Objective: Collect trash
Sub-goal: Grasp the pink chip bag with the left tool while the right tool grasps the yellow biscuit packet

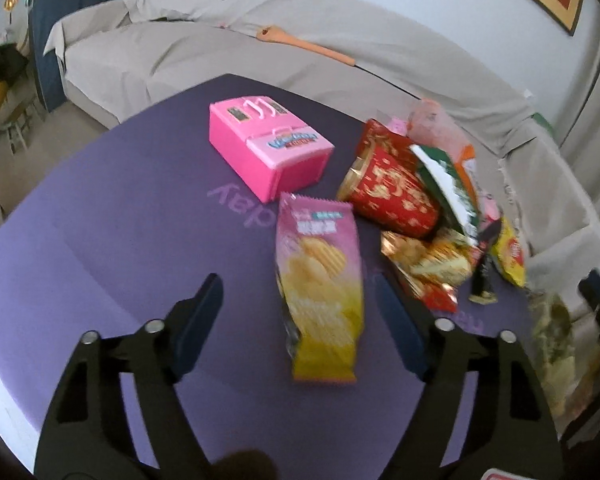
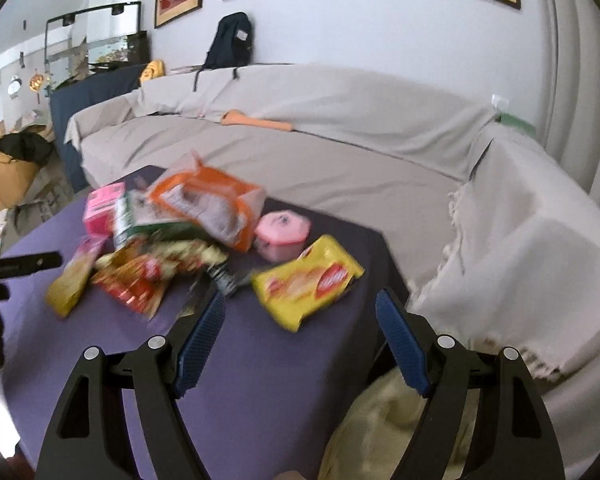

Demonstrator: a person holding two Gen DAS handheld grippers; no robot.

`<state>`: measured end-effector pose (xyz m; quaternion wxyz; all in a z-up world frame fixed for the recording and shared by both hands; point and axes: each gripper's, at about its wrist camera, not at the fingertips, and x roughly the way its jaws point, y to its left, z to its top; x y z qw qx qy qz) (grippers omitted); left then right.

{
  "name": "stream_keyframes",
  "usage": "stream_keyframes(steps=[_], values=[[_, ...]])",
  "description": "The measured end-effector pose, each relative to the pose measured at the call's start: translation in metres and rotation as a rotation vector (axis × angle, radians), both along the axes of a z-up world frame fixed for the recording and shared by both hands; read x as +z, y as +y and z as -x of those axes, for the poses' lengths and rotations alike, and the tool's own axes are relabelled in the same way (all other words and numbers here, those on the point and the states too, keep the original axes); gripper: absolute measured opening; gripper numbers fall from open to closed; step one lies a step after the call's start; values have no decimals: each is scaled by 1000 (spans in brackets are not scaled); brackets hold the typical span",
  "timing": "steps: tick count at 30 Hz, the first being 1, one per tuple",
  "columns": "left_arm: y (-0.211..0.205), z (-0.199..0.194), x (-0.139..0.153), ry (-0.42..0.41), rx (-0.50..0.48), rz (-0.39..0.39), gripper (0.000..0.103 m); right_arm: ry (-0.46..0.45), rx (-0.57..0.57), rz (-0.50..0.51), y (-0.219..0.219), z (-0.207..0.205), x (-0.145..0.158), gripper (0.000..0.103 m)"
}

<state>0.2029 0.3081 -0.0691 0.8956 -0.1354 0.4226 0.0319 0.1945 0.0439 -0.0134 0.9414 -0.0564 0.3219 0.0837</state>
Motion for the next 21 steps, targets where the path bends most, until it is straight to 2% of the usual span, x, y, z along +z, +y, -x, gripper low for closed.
stream_keyframes(steps=[6,8,9,11,12,14,21], values=[[3,-29,-21,77,-18,39,62,52,-55,-42,-13,-46,-16,74],[-1,-33,-26,89,-32,38,55,71,-86,-54,-21,-56,-24,74],[-5,-35,-25,73,-43,23,48,85,-94,-66,-25,-60,-27,74],[-11,-38,-28,76,-69,25,14,121,-112,-92,-31,-66,-34,74],[-13,-39,-28,73,-69,32,10,133,-115,-106,-34,-69,-37,74],[-16,-35,-25,42,-65,44,6,152,-118,-127,-38,-74,-42,74],[-20,-2,2,-41,-73,56,5,164,-110,-93,-35,-87,-55,74]])
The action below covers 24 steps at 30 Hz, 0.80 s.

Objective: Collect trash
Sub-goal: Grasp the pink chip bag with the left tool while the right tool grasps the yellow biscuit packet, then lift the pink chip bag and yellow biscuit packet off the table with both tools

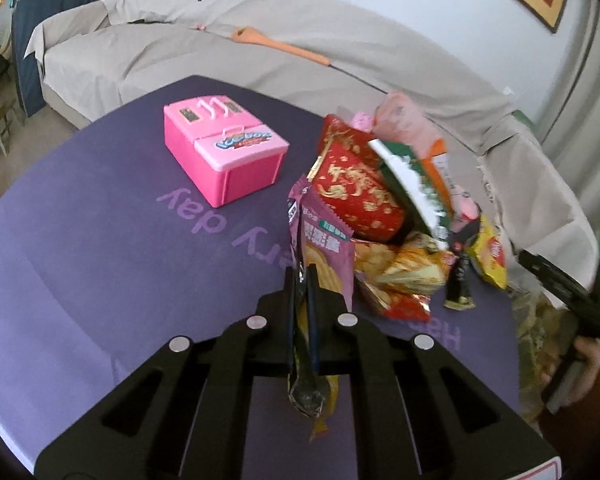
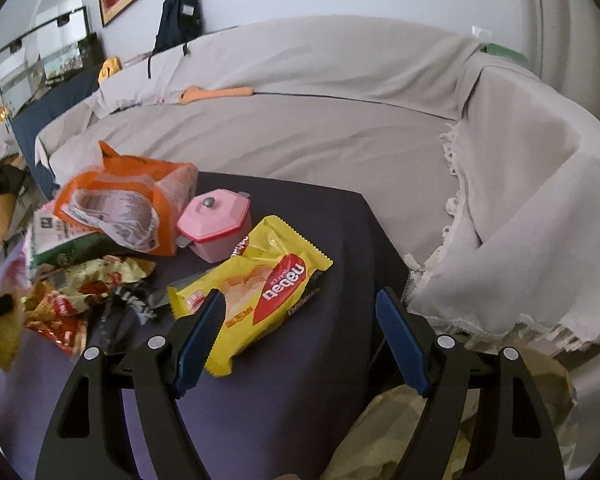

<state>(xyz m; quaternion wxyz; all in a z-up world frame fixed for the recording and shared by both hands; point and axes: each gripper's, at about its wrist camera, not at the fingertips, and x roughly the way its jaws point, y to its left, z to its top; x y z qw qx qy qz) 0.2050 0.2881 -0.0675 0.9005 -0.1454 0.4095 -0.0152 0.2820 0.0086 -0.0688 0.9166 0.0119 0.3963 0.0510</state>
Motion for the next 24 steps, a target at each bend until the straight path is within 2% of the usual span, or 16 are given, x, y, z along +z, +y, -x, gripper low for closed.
stream_keyframes(steps=[2,8,11,12,14,16,20,24], values=[[-4,8,5,-14,-15,-10,5,17,4,9,5,-12,-6,74],[-8,24,20,-52,-50,-4,5,86,-2,-56,18,-38,-21,73],[-12,28,23,-69,-58,-5,5,121,1,-37,28,-41,-30,71],[-12,29,23,-70,-59,-1,5,120,8,-30,30,-40,-31,62],[-14,30,22,-70,-58,8,5,108,33,-22,35,-35,-29,25],[-14,31,21,-68,-54,15,5,110,54,-10,37,-32,-25,22],[-15,34,21,-70,-46,30,5,85,100,-63,32,-19,-8,12],[-15,39,27,-83,-39,31,5,41,102,-86,22,0,12,11]])
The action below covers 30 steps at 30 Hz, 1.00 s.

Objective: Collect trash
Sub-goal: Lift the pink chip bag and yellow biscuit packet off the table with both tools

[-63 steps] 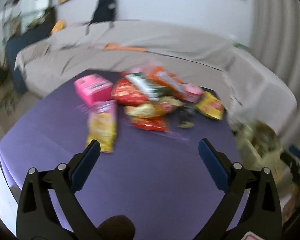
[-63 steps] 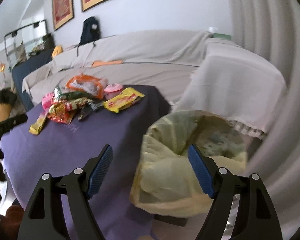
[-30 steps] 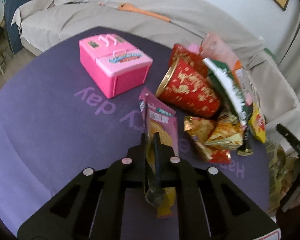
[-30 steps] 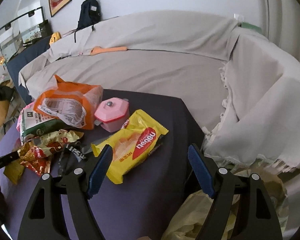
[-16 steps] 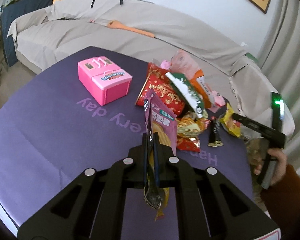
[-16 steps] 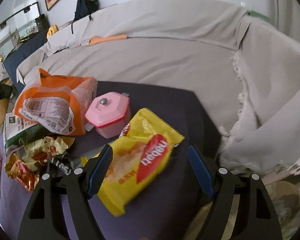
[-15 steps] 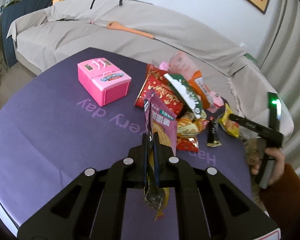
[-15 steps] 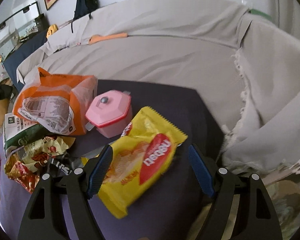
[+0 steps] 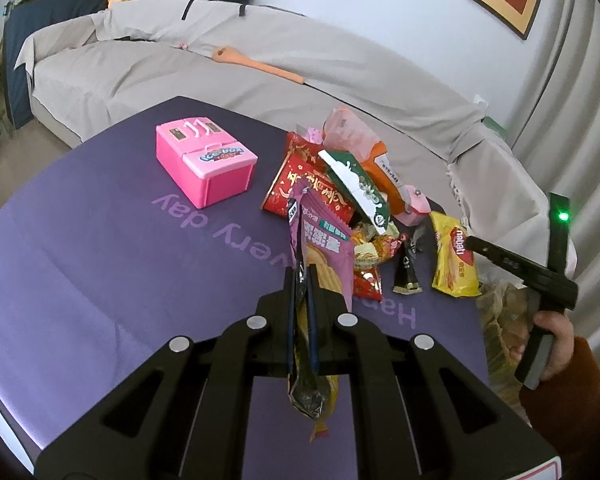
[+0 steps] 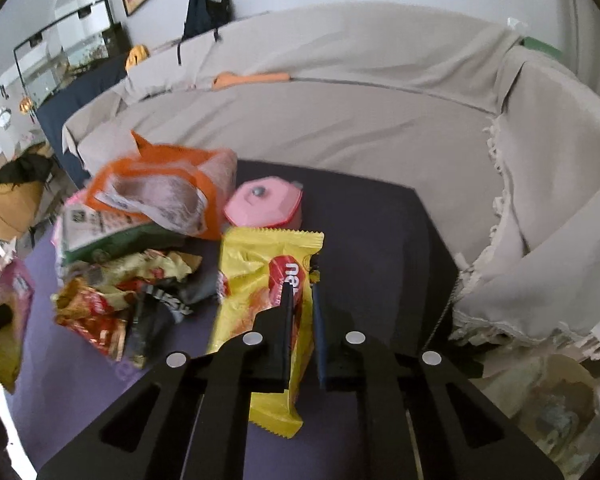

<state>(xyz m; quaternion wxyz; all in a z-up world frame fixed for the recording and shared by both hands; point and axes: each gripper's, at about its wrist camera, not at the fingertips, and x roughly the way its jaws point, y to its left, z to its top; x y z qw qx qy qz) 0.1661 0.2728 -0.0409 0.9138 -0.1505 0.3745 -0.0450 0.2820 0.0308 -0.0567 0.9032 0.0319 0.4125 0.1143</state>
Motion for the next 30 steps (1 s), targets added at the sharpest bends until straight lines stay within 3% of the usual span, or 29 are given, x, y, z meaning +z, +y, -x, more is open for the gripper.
stream_keyframes(steps=[5,8,10,12,14,15,23,28,30], values=[[-5,8,7,-18,-7,-13,5,-42,38,-6,-3,24,19,8],[-9,11,8,-14,-14,-9,5,-15,100,-42,-1,31,16,9],[-12,12,6,-8,-18,-6,5,0,82,-30,-5,29,9,10],[-14,13,5,-4,-23,-6,5,18,71,-25,-7,24,2,18],[-16,13,3,3,-28,-8,5,35,56,-32,-11,17,-6,36],[-17,13,1,7,-30,-8,5,44,54,-33,-12,12,-11,37],[-18,9,-13,45,-33,-1,5,145,44,-67,-4,-21,-42,37],[-17,6,-20,60,-29,-1,5,132,71,-67,10,-23,-43,37],[-18,6,-21,63,-27,0,5,128,118,-50,17,-22,-43,30]])
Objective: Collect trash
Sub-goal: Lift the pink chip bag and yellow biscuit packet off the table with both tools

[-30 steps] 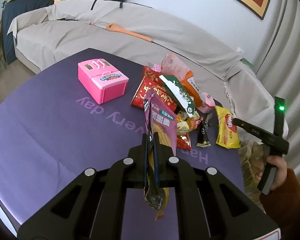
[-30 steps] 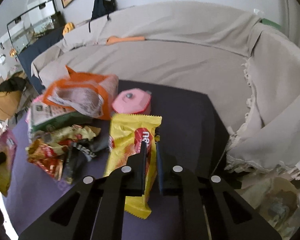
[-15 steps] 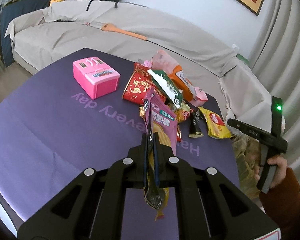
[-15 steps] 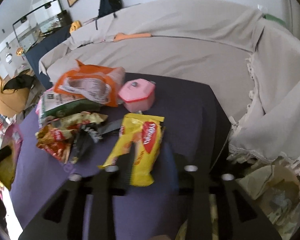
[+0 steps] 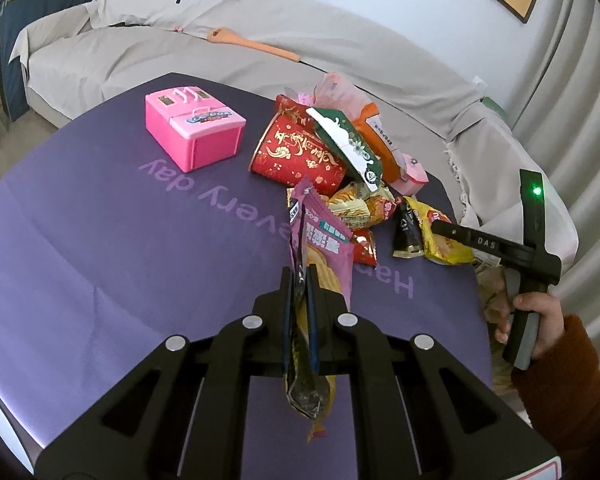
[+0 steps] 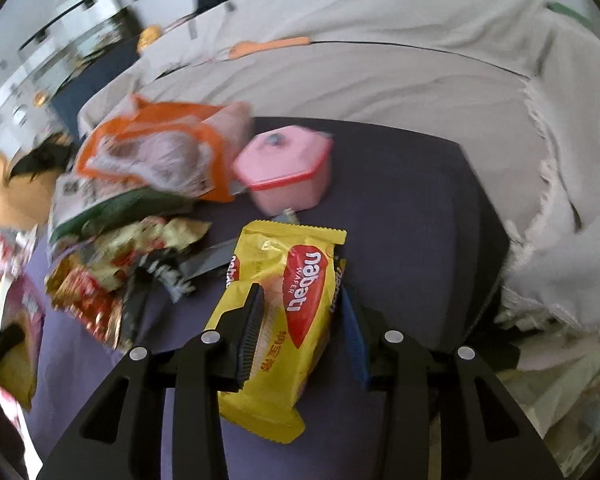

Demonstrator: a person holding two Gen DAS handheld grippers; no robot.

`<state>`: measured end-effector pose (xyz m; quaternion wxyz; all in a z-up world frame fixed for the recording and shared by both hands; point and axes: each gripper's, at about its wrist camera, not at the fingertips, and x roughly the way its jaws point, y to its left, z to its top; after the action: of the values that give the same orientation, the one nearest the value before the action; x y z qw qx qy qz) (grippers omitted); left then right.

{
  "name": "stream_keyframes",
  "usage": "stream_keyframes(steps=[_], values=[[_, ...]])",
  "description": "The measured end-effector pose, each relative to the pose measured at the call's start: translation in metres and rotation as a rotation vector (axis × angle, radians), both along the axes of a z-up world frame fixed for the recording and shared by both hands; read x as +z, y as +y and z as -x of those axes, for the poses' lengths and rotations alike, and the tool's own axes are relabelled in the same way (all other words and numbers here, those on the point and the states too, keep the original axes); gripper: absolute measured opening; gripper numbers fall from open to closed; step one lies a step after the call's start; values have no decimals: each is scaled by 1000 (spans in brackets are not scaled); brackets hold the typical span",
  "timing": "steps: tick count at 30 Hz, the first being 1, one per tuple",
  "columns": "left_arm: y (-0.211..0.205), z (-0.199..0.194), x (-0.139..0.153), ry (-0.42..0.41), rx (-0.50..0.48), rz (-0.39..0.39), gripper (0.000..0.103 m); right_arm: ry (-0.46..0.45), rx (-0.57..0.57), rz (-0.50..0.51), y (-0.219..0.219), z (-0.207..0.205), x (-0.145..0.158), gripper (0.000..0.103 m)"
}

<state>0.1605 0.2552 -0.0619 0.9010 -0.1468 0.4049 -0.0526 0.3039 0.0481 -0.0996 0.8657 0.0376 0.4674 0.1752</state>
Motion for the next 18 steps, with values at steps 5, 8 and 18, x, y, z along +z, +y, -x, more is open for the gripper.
stream_keyframes(steps=[5,8,18], values=[[-3,2,10,-19,2,-9,5,-57,78,32,12,22,22,10],[-8,4,26,-55,-5,-23,5,-125,100,7,11,43,51,9],[-74,6,99,-206,-134,-46,5,-375,46,31,-42,118,150,9]])
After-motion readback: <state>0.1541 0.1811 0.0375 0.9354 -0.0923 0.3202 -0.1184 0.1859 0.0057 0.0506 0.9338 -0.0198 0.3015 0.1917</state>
